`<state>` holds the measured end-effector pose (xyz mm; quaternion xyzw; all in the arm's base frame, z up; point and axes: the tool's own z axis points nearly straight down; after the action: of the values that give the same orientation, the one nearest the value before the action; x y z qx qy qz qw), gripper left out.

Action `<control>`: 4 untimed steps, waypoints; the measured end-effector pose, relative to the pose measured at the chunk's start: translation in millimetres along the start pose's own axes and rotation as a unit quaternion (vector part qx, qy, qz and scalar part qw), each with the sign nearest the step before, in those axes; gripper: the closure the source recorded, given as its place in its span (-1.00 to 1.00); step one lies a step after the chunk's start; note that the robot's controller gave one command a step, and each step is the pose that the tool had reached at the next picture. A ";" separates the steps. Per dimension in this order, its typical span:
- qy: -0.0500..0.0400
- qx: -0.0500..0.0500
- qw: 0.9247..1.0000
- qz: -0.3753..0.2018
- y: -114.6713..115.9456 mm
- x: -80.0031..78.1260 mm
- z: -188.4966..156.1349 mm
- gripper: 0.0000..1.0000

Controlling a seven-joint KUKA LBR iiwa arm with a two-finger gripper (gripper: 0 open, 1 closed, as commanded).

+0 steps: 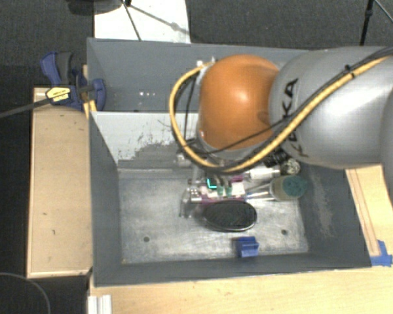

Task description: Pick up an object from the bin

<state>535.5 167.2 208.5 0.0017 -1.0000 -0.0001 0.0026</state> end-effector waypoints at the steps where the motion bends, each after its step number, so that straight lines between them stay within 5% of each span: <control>1: 0.000 0.001 1.000 0.006 -59.9 -1.4 112.2 -1.00; 2: -0.007 -0.001 1.000 -0.005 -115.4 -37.1 135.5 -1.00; 3: -0.010 -0.002 1.000 -0.005 -112.8 -38.2 132.8 1.00; 4: -0.006 0.001 0.991 -0.137 -113.9 -42.9 29.3 1.00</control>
Offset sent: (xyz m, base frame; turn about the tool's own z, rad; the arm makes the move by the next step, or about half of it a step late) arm 0.0024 -0.0569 -0.1080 0.0086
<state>578.6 53.5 179.0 0.1387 -0.9903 0.0000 -0.0033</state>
